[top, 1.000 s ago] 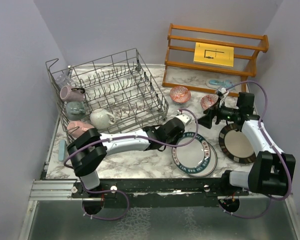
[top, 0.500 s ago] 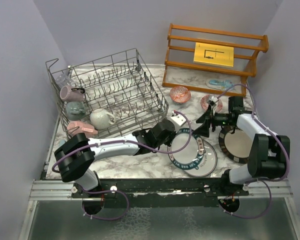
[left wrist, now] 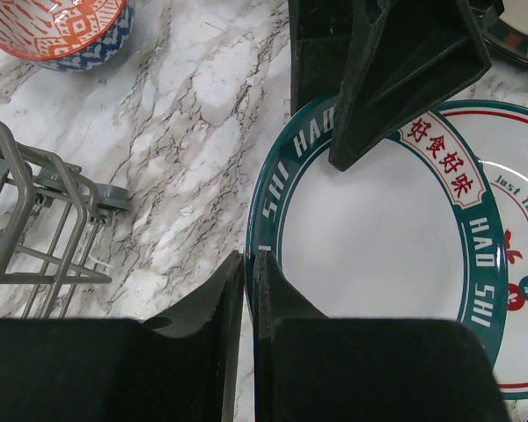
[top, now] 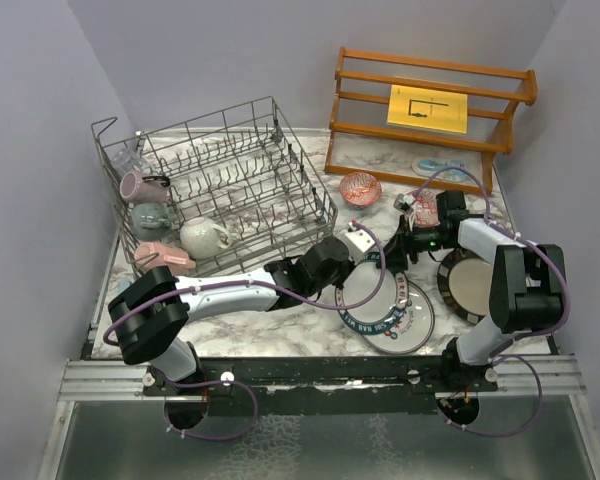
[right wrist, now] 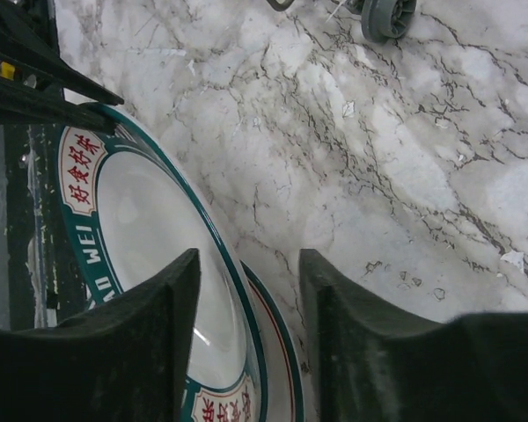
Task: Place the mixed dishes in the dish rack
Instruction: Pick up the plate at the center of the board.
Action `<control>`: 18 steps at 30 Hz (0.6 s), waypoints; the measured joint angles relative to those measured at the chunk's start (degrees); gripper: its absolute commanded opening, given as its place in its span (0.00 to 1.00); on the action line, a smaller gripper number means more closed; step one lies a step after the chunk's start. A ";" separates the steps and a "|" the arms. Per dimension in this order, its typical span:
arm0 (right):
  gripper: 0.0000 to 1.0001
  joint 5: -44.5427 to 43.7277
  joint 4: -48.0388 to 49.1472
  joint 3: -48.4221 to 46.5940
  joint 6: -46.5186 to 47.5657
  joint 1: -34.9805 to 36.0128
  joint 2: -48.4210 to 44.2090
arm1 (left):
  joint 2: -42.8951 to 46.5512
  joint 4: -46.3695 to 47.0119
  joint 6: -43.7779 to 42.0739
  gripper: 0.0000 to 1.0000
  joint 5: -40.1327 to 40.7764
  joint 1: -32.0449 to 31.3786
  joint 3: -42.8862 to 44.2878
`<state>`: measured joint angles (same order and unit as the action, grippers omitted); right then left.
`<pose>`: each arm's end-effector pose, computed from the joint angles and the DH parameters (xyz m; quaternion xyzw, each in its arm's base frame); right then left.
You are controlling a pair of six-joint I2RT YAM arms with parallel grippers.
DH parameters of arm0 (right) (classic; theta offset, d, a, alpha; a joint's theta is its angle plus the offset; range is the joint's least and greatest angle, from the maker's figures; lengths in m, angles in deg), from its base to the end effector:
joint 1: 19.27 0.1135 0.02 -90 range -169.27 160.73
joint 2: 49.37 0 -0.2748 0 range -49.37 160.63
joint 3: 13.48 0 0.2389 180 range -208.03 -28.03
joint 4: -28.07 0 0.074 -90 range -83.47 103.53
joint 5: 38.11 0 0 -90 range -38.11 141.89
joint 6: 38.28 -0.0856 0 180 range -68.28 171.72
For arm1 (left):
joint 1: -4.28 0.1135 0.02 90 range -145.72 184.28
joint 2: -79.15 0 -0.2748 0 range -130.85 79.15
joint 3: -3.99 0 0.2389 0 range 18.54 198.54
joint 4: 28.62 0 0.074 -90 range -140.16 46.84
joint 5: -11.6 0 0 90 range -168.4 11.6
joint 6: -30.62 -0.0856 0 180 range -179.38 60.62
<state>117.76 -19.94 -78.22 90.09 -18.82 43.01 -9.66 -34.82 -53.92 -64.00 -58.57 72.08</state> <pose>0.2694 0.0802 0.1716 -0.3408 0.7628 0.4761 0.2744 0.1913 -0.3263 0.2327 0.3485 0.7732 -0.2030 0.4894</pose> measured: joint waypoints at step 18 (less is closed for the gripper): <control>0.01 2.03 -7.43 -1.64 7.02 0.20 -1.70 | 1.36 -0.37 -0.07 0.23 0.83 0.85 -0.02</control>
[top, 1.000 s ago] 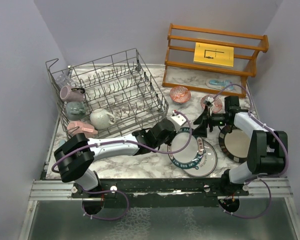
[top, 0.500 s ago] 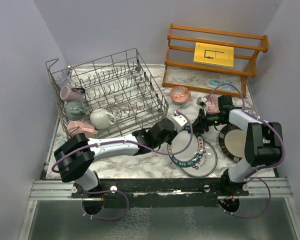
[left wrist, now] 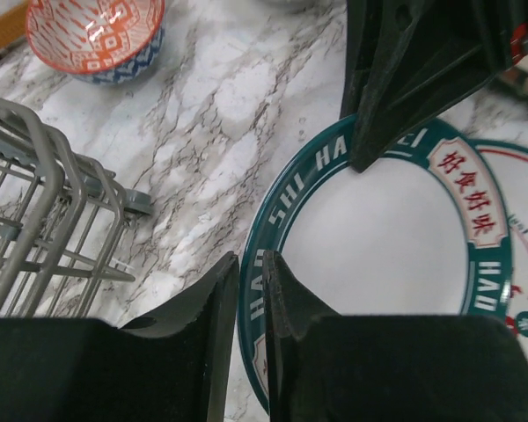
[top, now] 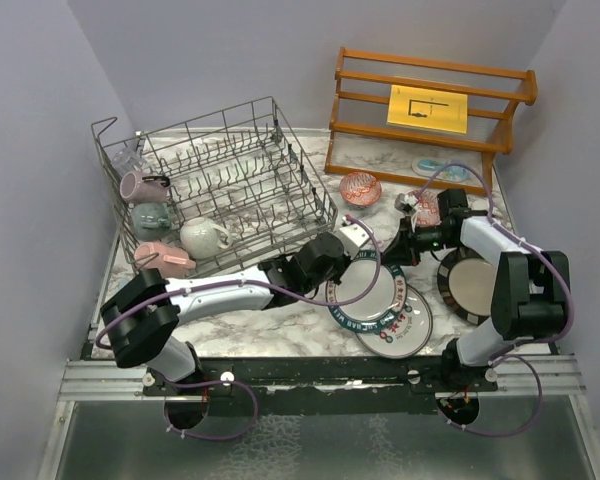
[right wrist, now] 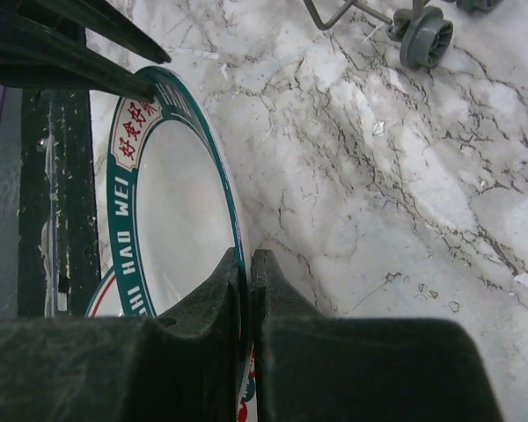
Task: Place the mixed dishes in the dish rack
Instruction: Pick up the plate at the center of the board.
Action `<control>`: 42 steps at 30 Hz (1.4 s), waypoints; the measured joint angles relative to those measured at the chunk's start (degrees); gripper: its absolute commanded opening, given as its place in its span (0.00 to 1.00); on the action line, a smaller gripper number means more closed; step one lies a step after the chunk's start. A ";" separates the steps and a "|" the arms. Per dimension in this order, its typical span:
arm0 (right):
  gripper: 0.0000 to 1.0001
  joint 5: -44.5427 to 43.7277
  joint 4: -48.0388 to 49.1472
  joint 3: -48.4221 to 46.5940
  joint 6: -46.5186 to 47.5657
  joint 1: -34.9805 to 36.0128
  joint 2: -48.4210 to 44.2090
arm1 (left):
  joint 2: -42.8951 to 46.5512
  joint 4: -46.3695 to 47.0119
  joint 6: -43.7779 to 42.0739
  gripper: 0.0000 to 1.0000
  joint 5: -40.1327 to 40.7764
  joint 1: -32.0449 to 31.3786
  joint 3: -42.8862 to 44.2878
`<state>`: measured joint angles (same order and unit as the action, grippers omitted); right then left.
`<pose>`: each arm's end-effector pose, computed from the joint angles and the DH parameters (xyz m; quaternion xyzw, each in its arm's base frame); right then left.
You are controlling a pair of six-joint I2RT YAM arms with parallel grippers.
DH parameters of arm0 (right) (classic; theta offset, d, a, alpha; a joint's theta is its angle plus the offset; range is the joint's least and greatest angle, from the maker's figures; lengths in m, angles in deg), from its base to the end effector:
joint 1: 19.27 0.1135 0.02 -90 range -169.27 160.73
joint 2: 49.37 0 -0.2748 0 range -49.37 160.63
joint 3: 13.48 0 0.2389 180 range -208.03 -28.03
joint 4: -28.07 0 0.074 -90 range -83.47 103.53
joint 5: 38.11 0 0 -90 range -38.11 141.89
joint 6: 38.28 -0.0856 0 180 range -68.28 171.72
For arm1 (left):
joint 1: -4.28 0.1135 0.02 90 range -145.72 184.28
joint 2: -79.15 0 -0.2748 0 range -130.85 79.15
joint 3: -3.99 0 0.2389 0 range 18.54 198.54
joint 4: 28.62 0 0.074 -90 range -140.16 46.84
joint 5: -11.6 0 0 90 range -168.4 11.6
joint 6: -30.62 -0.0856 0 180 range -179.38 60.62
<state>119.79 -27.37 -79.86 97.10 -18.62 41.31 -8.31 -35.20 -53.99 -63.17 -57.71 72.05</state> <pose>0.2590 0.0823 0.1855 -0.3690 0.7409 0.4862 0.2802 0.1955 -0.3196 0.2401 0.3366 0.7733 -0.1979 0.4995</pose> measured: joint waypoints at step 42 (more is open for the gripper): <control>0.01 -0.31 8.44 -34.12 -41.44 -11.58 -16.09 | 25.05 -1.14 20.65 0.89 -17.81 16.57 12.85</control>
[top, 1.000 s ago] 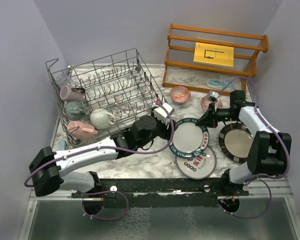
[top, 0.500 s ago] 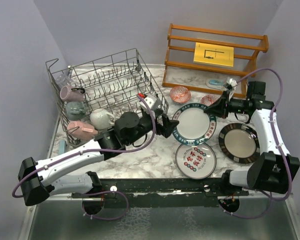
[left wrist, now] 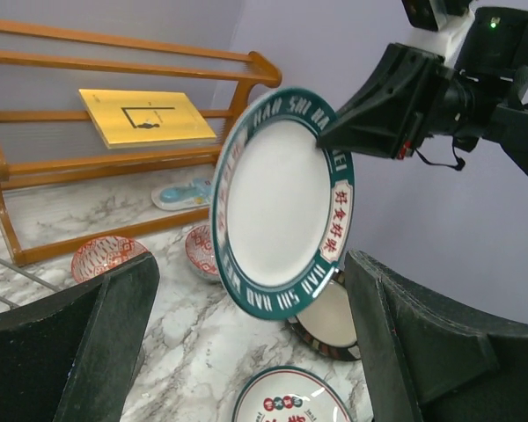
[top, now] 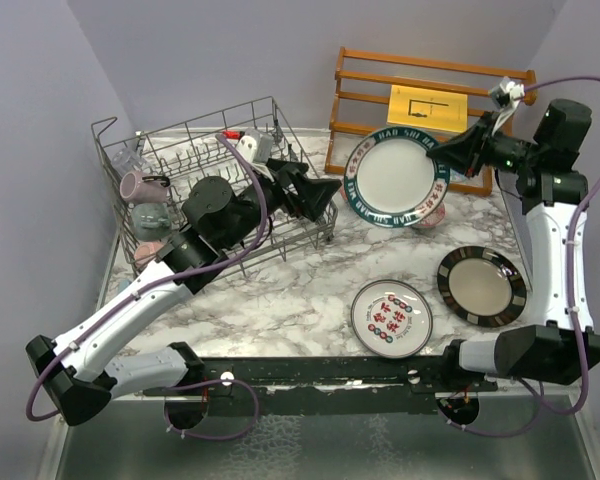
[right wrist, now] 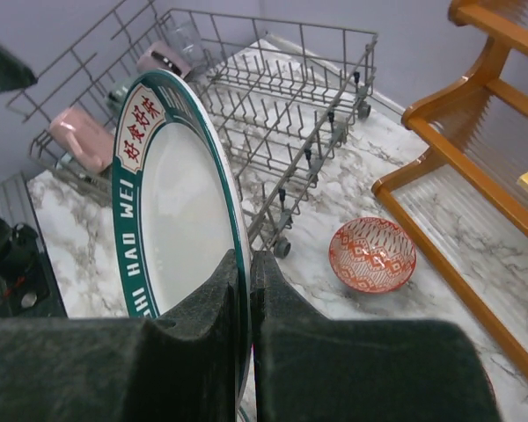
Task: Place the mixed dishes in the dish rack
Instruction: Pick up the plate at the center of the board.
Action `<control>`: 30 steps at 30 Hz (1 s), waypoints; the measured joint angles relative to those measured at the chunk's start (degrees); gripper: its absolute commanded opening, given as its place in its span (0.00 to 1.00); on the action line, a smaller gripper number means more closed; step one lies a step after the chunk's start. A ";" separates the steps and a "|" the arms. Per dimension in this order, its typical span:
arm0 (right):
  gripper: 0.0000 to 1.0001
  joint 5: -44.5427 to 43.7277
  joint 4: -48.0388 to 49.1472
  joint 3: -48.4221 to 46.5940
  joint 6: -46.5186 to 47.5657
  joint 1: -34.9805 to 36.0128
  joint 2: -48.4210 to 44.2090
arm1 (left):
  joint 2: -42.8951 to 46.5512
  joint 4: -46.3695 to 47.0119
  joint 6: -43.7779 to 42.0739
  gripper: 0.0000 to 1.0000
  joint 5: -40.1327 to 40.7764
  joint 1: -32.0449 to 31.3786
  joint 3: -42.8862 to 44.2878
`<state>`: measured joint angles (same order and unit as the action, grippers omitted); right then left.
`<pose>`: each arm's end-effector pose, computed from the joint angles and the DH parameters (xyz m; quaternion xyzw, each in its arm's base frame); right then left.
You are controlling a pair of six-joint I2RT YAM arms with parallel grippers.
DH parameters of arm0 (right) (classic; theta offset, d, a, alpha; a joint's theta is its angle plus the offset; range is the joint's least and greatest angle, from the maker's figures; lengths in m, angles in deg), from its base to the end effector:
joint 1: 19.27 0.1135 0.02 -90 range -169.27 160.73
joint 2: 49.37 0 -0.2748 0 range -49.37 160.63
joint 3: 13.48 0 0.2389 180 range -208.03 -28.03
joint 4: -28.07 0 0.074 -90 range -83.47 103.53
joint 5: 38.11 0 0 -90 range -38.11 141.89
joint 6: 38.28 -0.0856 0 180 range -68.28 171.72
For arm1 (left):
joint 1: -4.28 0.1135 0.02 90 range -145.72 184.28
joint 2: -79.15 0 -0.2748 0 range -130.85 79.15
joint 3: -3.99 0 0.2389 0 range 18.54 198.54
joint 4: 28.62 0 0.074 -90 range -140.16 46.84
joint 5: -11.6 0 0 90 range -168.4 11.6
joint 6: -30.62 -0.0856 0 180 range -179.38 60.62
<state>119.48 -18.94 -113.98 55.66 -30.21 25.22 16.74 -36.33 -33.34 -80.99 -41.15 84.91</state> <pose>0.2716 0.0281 0.4444 -0.2722 0.7032 0.3939 0.5255 0.1909 -0.1993 0.4628 0.1245 0.6252 -0.4616 0.6169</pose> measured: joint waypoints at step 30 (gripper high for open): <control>0.01 -53.18 8.11 -42.23 -19.65 40.11 39.19 | 9.49 -10.32 -0.79 0.87 18.18 0.07 -4.04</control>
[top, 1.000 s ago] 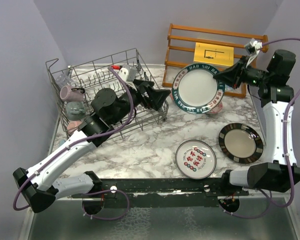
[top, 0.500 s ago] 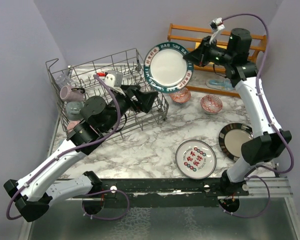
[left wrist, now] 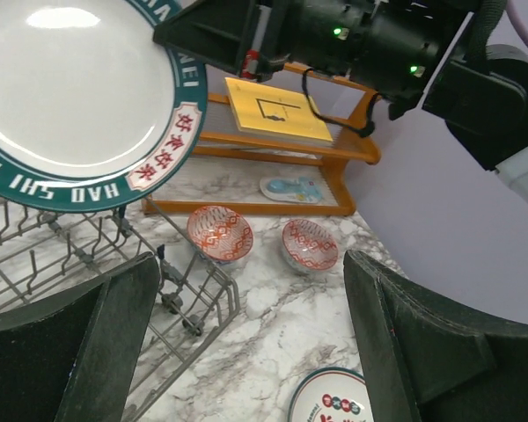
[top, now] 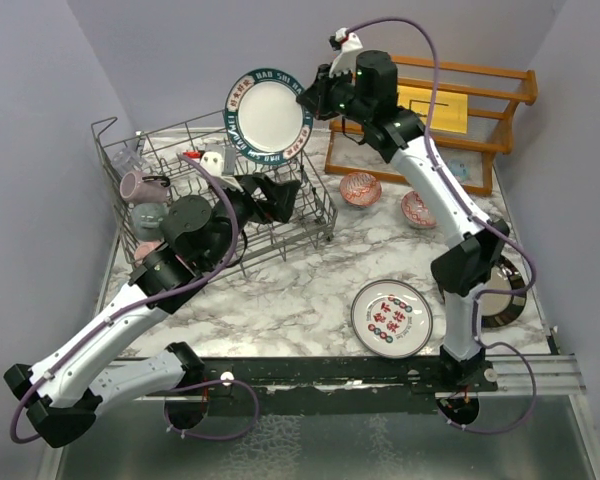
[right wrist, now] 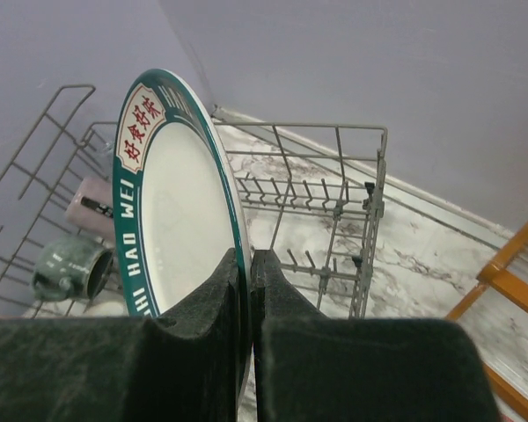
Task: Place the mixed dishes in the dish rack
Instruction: Pick up the plate at the center of the board, then insert the plate into the dish rack.
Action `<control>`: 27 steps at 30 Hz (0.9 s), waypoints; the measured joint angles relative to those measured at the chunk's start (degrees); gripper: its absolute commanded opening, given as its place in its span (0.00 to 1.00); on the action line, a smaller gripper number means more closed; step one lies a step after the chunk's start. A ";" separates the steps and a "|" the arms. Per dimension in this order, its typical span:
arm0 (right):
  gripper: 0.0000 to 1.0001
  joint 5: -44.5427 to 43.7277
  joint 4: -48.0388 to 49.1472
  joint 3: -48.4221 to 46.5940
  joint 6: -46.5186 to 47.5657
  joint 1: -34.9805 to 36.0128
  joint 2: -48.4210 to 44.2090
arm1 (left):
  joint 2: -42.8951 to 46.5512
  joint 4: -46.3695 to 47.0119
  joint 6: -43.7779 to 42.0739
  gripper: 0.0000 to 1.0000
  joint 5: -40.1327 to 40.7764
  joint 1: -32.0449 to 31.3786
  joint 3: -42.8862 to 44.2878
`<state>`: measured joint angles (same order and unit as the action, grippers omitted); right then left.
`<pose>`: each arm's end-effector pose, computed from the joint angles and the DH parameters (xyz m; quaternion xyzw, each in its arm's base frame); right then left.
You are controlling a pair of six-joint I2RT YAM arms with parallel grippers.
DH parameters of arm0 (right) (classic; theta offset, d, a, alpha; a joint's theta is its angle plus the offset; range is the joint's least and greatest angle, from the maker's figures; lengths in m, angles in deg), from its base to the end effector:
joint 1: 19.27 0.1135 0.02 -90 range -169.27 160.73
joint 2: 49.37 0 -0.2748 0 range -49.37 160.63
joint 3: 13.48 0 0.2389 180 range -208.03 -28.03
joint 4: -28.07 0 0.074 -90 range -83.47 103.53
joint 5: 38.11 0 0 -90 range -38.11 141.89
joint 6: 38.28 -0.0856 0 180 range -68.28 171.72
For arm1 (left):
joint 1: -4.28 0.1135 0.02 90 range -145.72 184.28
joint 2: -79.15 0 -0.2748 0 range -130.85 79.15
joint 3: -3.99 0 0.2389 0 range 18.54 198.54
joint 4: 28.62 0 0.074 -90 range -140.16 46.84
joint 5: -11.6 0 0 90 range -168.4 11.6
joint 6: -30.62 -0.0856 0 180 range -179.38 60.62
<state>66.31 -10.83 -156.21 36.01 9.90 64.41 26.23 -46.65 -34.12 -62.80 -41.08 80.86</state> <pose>0.4213 0.2596 0.4535 -0.1692 0.7450 0.3324 0.5530 0.1768 -0.1462 0.4458 0.0165 0.6709 -0.3511 0.6530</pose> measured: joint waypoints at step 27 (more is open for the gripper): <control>0.01 -42.73 27.74 -10.88 25.44 9.38 23.82 | 2.25 -4.59 -3.15 0.87 8.68 0.00 -2.75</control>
<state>23.58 16.91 -167.09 61.45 19.28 88.23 28.48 -51.24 -37.27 -54.12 -41.08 78.11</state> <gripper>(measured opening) 0.048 0.873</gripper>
